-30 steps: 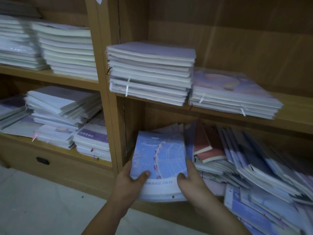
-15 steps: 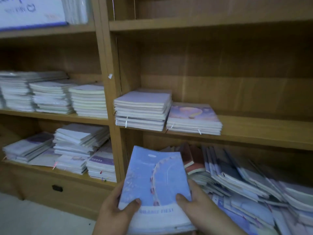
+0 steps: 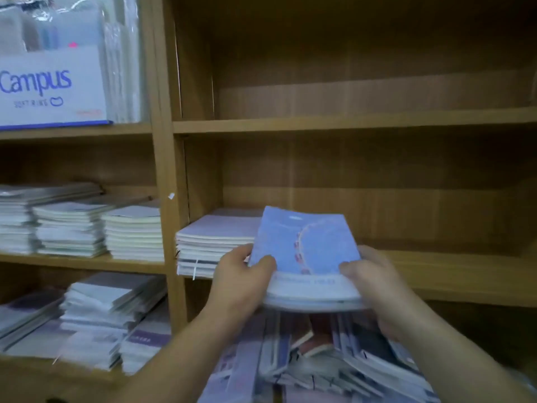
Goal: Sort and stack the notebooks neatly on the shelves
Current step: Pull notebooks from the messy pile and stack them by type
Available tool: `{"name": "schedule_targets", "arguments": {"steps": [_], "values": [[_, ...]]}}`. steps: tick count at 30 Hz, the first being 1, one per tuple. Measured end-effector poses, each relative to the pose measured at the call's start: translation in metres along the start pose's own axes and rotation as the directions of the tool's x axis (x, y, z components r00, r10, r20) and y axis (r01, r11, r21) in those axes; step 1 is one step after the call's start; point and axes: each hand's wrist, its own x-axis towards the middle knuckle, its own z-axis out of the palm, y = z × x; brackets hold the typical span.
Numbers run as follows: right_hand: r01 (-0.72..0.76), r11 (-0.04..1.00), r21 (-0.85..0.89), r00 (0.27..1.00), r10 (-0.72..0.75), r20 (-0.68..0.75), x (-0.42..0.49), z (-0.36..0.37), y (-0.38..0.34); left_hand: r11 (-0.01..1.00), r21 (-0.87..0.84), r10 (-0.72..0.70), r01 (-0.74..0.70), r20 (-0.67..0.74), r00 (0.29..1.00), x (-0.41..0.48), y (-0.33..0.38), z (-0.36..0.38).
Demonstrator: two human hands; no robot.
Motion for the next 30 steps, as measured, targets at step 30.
{"name": "schedule_targets", "arguments": {"steps": [30], "values": [[0.169, 0.985, -0.036, 0.98, -0.164, 0.112, 0.117, -0.016, 0.097, 0.353, 0.735, 0.303, -0.58, 0.496, 0.814, 0.114, -0.069, 0.022]]}}
